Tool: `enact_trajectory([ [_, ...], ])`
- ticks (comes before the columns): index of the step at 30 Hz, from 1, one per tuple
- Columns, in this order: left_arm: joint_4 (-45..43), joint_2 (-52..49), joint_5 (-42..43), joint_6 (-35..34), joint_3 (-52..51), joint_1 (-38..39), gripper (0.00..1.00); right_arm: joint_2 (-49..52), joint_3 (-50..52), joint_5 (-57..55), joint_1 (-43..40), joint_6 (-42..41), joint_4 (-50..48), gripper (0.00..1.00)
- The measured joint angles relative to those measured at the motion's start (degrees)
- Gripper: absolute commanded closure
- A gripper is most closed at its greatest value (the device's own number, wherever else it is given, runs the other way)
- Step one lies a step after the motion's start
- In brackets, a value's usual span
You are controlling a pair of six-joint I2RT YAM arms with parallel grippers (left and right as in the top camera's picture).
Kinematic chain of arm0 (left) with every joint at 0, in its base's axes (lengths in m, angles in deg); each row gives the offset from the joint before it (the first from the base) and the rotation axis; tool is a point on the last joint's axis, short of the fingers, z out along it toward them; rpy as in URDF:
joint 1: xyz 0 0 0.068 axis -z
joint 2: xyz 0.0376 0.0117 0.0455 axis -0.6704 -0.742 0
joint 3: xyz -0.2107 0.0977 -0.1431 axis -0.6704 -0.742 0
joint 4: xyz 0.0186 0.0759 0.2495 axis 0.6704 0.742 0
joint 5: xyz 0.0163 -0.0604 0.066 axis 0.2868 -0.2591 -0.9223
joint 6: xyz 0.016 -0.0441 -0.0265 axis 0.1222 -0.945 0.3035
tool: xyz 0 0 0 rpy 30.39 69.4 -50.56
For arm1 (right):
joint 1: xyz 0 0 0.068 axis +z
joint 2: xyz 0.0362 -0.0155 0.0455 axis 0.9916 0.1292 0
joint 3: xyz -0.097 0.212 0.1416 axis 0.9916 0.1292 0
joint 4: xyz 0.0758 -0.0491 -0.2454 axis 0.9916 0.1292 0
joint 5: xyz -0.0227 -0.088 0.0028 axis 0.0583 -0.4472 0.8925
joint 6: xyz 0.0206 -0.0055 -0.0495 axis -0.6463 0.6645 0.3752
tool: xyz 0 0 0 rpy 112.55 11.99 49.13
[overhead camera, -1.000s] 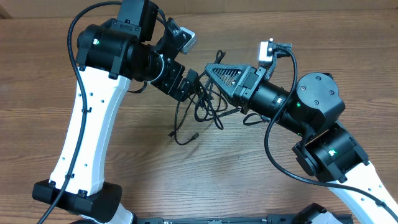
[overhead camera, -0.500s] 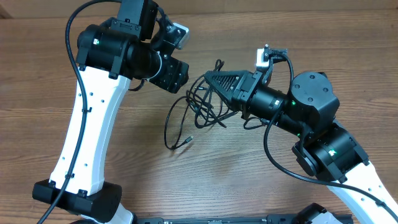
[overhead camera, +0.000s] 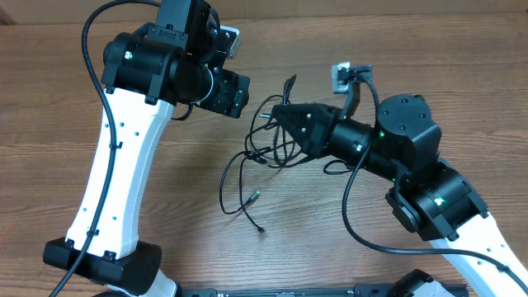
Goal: Untangle cables
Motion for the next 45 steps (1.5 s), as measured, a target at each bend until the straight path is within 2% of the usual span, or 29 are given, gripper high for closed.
enact_trajectory([
  [5,0.3,-0.2,-0.2,-2.0,0.0,0.0,0.2,1.8,0.0,-1.2,0.0,9.9,3.5,0.96],
  [10,1.3,-2.3,-0.2,-2.8,0.0,0.0,0.23,6.6,-0.2,-5.7,0.0,13.0,10.6,0.96],
  [14,1.4,-5.2,-0.2,-3.9,0.0,0.0,0.25,12.2,-0.2,-4.7,0.0,13.5,9.9,0.96],
  [15,1.7,-5.9,-0.2,-4.1,0.0,0.0,0.24,13.2,-0.2,-3.8,-0.1,13.5,9.0,0.89],
  [17,2.4,-7.1,-0.3,-4.5,-0.1,0.0,0.24,14.1,-0.2,-2.1,-0.1,13.4,6.9,0.6],
  [23,3.9,-8.7,-0.8,-4.9,-0.2,-0.2,0.24,13.9,-0.2,-2.4,0.0,14.1,9.4,0.59],
  [26,4.0,-8.7,-1.2,-5.0,-0.2,-0.2,0.23,13.9,-0.2,-4.5,0.0,14.1,13.5,0.34],
  [27,4.0,-8.7,-1.2,-5.2,-0.2,-0.3,0.23,13.9,-0.2,-5.0,0.0,14.0,14.3,0.3],
  [31,3.9,-8.7,-1.4,-5.8,-0.2,-0.5,0.23,13.9,-0.2,-8.9,-0.1,14.4,18.6,0.31],
  [33,3.9,-8.7,-1.5,-6.1,-0.2,-0.5,0.22,13.9,-0.2,-10.0,-0.1,14.6,19.6,0.38],
  [36,4.0,-8.7,-1.6,-6.3,-0.2,-0.5,0.22,13.9,-0.2,-8.9,-0.1,15.6,19.0,0.39],
  [38,4.0,-8.7,-1.6,-6.3,-0.2,-0.5,0.21,13.9,-0.2,-6.5,-0.1,17.4,17.8,0.3],
  [39,4.0,-8.7,-1.6,-6.4,-0.2,-0.5,0.21,13.9,-0.2,-5.6,0.0,18.1,17.3,0.21],
  [40,4.0,-8.7,-1.6,-6.4,-0.2,-0.5,0.21,13.9,-0.2,-5.1,0.0,18.7,17.2,0.07],
  [41,4.1,-8.7,-1.6,-6.4,-0.2,-0.5,0.21,13.9,-0.2,-5.0,0.0,19.2,17.5,0.0],
  [45,4.6,-8.7,-1.6,-6.4,-0.2,-0.5,0.21,13.9,-0.2,-10.4,0.0,18.6,21.7,0.0],
])
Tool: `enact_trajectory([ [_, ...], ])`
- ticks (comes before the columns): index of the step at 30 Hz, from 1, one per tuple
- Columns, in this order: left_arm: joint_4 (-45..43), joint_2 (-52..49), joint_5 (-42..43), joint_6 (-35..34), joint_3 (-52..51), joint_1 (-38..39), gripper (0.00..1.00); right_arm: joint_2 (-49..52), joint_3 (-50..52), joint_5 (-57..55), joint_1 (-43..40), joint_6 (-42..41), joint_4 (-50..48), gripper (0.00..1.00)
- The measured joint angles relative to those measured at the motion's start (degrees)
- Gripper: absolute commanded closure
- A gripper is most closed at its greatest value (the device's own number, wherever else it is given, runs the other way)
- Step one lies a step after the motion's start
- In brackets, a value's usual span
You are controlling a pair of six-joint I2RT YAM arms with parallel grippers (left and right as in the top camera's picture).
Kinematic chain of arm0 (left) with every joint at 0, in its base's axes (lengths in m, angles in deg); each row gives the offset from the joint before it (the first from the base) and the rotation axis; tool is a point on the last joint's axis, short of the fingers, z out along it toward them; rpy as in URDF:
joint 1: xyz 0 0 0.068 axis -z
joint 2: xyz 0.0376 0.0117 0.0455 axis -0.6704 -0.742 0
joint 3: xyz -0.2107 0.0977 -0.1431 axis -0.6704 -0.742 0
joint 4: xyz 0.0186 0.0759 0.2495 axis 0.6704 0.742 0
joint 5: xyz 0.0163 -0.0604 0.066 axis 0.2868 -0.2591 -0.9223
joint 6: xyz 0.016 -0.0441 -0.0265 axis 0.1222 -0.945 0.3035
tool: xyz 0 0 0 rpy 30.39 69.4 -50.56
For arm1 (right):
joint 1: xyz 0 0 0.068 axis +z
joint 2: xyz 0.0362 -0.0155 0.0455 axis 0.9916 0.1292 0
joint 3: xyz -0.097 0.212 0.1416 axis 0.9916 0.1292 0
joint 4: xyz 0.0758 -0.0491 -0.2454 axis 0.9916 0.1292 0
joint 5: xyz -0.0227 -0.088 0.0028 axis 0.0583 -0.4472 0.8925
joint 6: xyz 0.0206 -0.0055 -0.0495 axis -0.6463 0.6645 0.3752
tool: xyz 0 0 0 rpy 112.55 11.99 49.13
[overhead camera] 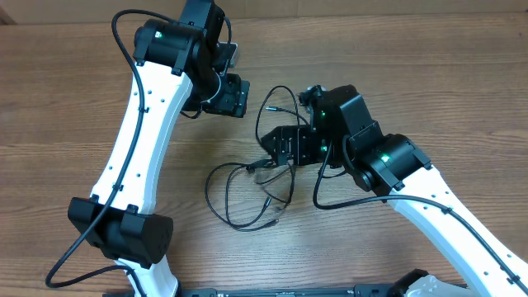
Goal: Untangle cables
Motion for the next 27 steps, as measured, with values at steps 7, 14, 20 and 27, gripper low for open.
enact_trajectory([
  [7,0.0,0.0,0.0,0.0,0.0,0.0,0.2,0.0,0.0,-7.7,0.0,-4.9,10.1,0.0],
  [14,0.0,0.0,0.0,0.0,0.0,0.0,0.19,0.1,1.8,-5.7,0.0,-6.0,12.3,0.0],
  [20,0.3,0.0,0.0,0.0,0.0,0.0,0.19,3.6,5.5,0.9,0.0,-6.6,8.2,0.06],
  [27,1.1,0.0,0.0,0.0,0.0,0.0,0.19,9.6,8.6,0.4,0.0,-10.9,6.1,0.16],
])
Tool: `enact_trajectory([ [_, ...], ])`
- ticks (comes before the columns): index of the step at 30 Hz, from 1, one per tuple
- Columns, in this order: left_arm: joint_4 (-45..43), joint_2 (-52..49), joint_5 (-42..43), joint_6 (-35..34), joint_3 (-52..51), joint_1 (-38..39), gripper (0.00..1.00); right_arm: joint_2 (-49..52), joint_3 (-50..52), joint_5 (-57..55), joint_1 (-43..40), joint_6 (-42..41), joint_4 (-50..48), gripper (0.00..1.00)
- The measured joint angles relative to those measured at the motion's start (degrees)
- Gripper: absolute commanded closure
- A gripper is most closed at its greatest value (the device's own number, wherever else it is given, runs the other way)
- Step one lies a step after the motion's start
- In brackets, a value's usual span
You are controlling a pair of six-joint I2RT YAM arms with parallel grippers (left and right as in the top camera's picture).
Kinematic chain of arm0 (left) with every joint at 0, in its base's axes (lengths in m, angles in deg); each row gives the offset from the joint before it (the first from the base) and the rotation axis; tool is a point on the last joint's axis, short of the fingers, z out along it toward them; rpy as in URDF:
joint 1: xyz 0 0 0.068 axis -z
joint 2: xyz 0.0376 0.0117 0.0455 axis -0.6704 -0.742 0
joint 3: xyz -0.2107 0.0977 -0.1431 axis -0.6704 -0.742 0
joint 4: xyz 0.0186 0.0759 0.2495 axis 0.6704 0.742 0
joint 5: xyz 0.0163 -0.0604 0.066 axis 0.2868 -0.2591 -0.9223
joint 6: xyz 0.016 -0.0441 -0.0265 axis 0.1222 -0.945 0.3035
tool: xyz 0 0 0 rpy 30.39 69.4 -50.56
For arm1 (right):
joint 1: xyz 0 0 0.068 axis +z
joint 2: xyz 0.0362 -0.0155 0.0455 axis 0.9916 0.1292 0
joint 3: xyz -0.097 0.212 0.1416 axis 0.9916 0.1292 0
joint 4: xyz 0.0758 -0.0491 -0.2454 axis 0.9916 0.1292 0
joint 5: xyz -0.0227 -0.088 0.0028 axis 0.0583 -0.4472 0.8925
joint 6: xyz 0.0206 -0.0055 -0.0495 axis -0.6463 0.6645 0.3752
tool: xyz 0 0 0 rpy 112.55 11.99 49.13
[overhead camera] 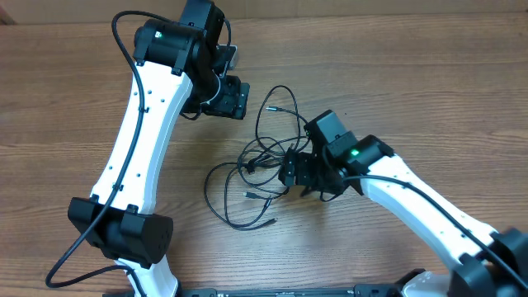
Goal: Untangle cables
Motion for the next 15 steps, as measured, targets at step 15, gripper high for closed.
enact_trajectory([
  [15,0.2,0.0,0.0,0.0,0.0,0.0,0.19,7.8,3.6,0.5,0.7,-7.9,-9.2,0.35],
])
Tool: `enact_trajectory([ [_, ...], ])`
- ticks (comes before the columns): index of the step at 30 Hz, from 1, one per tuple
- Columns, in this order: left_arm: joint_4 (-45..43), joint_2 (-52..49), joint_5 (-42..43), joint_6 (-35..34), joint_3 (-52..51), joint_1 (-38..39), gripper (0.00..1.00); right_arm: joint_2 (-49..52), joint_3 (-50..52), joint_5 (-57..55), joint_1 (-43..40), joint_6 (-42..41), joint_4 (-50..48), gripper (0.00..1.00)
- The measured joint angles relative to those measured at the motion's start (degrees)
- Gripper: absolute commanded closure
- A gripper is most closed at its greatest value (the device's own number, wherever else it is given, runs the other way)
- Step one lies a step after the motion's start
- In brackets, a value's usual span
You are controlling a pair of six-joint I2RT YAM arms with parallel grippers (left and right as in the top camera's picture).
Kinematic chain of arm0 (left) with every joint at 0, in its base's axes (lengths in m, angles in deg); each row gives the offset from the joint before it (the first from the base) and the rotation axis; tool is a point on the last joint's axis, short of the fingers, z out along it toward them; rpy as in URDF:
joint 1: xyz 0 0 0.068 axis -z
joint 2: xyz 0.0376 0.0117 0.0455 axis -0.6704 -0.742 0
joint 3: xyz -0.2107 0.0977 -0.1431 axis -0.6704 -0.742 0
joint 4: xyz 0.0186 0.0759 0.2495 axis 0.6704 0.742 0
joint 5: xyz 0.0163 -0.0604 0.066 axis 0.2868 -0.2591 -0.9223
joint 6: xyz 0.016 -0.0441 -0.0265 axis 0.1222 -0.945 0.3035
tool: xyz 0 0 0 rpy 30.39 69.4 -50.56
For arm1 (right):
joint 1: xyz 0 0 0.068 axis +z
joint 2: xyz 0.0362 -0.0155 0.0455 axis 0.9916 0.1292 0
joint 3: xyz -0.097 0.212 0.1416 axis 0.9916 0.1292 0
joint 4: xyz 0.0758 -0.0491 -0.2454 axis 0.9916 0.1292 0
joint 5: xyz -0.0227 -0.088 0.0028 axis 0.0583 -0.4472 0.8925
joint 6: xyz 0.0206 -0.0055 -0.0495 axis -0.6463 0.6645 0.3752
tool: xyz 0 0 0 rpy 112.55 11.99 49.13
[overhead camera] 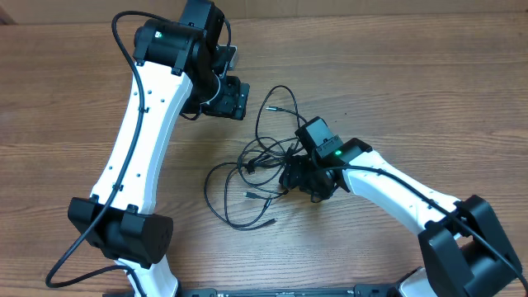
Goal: Untangle cables
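A tangle of thin black cables (pixel 252 177) lies on the wooden table (pixel 429 91), with loops running up to the far side and down toward the near side. My right gripper (pixel 290 177) is low over the right edge of the knot; its fingers are hidden under the wrist, so whether they hold a cable does not show. My left gripper (pixel 239 97) hovers at the back, above and left of the tangle, apart from the cables, its jaw state unclear from overhead.
The left arm's white link (pixel 136 157) crosses the table's left half down to its base (pixel 120 235). The right arm (pixel 396 194) stretches from the bottom right corner.
My right gripper has shifted slightly left and lower onto the knot, and its arm has stretched out further. The cables and the left arm look unchanged.
At first my right gripper held cables lifted near the table's middle, the left gripper close by. Then the left arm had drawn back, and the right gripper sat low at the tangle. After that it was further toward the near side, and now it rests at the knot's right edge.
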Motion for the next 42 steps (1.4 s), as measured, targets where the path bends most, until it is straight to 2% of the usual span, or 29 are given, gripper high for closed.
enact_trajectory([
  [4,0.0,0.0,0.0,0.0,0.0,0.0,0.19,1.9,0.3,0.2,1.1,-1.7,-2.8,0.39],
  [9,0.0,0.0,0.0,0.0,0.0,0.0,0.19,4.1,0.3,0.2,2.8,-2.7,-5.5,0.53],
  [12,0.0,0.0,0.0,0.0,0.0,0.0,0.19,4.4,0.3,0.1,3.5,-2.7,-5.9,0.68],
  [16,0.0,0.0,0.0,0.0,0.0,0.0,0.18,4.4,0.4,-0.5,3.6,-3.1,-5.9,0.96],
  [22,0.0,0.0,0.0,0.0,0.0,0.0,0.18,4.5,0.3,-0.8,3.6,-3.1,-4.0,0.96],
  [27,0.0,0.0,0.0,0.0,0.0,0.0,0.18,3.4,-3.4,-0.9,3.6,-0.7,1.9,0.96],
  [31,0.0,0.0,0.5,0.7,0.0,0.0,0.21,-1.6,-9.3,-0.9,3.5,3.8,5.2,0.96],
  [35,0.0,0.0,4.0,4.2,0.0,0.0,0.26,-8.1,-13.7,1.0,3.5,10.5,5.6,0.96],
  [42,-0.1,0.0,6.9,6.8,0.0,0.0,0.27,-17.3,-14.9,3.8,3.6,17.5,5.7,0.96],
])
